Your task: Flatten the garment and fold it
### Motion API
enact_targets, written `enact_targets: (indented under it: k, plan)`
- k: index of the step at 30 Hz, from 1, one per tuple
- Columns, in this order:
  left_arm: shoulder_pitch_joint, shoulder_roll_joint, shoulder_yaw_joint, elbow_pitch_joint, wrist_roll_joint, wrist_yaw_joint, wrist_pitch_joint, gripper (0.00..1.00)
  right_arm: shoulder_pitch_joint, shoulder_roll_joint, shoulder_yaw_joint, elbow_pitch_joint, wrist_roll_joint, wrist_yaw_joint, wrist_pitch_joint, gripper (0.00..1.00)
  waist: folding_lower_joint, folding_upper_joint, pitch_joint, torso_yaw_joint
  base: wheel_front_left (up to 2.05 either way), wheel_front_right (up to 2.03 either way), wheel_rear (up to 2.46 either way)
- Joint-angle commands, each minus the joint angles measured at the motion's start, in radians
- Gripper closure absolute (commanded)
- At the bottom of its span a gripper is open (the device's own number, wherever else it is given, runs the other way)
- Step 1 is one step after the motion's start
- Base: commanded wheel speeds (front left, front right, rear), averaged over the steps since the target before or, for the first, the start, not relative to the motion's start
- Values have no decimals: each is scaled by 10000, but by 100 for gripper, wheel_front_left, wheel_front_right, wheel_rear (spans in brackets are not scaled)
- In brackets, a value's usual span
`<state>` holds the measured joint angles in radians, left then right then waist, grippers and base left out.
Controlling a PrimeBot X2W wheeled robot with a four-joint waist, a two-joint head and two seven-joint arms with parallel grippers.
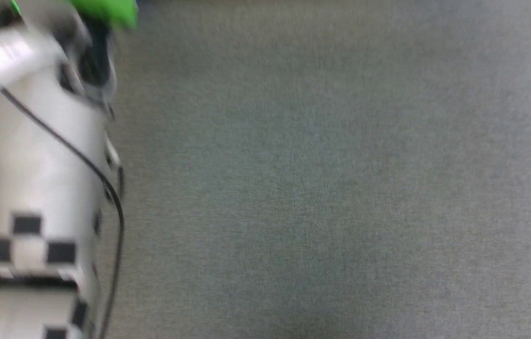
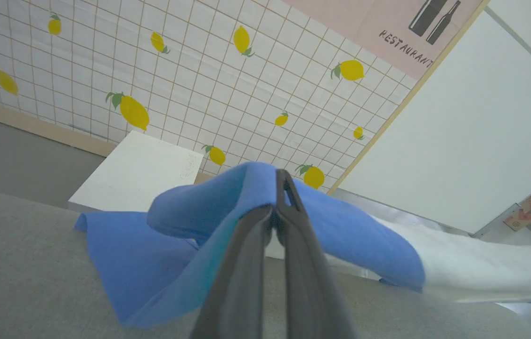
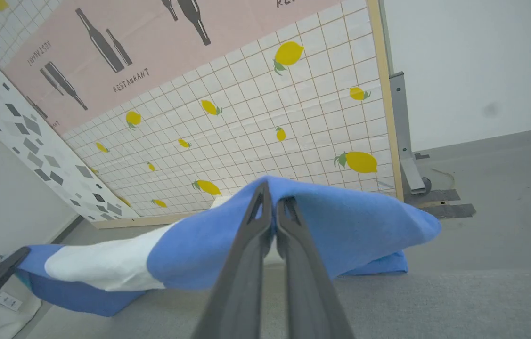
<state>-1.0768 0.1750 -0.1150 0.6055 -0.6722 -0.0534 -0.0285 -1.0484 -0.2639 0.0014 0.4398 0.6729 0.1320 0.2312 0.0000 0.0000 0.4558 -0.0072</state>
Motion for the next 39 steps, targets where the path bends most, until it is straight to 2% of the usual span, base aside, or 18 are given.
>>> enact_targets:
  k: [1, 5, 9, 14, 18, 23, 30, 34, 39]
  plan:
    - [763, -111, 42, -229, -212, -56, -95, 100, 835, -78, -3, -335, 268, -13, -2, 100, 0, 0, -1624, 498, 0, 0, 0]
    - [2999, -403, 98, -1178, -555, 116, -98, 100, 3340, -111, -176, -1438, 777, -13, 257, 100, 0, 0, -2453, 593, 0, 0, 0]
    - [5428, -665, 87, -2299, -871, 490, 62, 100, 5830, -176, -366, -2598, 683, -13, 797, 100, 0, 0, -3040, 634, 0, 0, 0]
    - [7967, -858, -41, -3381, -1175, 996, 383, 100, 8304, 244, -1159, -3644, 529, -13, 1537, 100, 0, 0, -3582, 656, 0, 0, 0]
    - [9366, -799, -242, -3917, -1235, 1380, 941, 100, 9715, 513, -1658, -4289, 111, -13, 2293, 100, 0, 0, -3904, 652, 0, 0, 0]
    - [10562, -501, -496, -4493, -1221, 1873, 1890, 100, 10958, 673, -1943, -5019, -683, -13, 3494, 100, 0, 0, -4097, 621, 0, 0, 0]
    - [11699, -5, -970, -5154, -825, 2884, 3243, 100, 11928, 807, -1993, -5919, -1632, -13, 4997, 100, 0, 0, -4201, 610, 0, 0, 0]
    - [11859, -29, -1158, -5066, -736, 3073, 3446, 100, 12085, 848, -1752, -5810, -2043, -13, 5336, 100, 0, 0, -4128, 644, 0, 0, 0]
    - [11630, -179, -1197, -4499, -805, 2972, 3322, 100, 12045, 870, -1202, -5063, -2438, -13, 5443, 100, 0, 0, -4016, 666, 0, 0, 0]
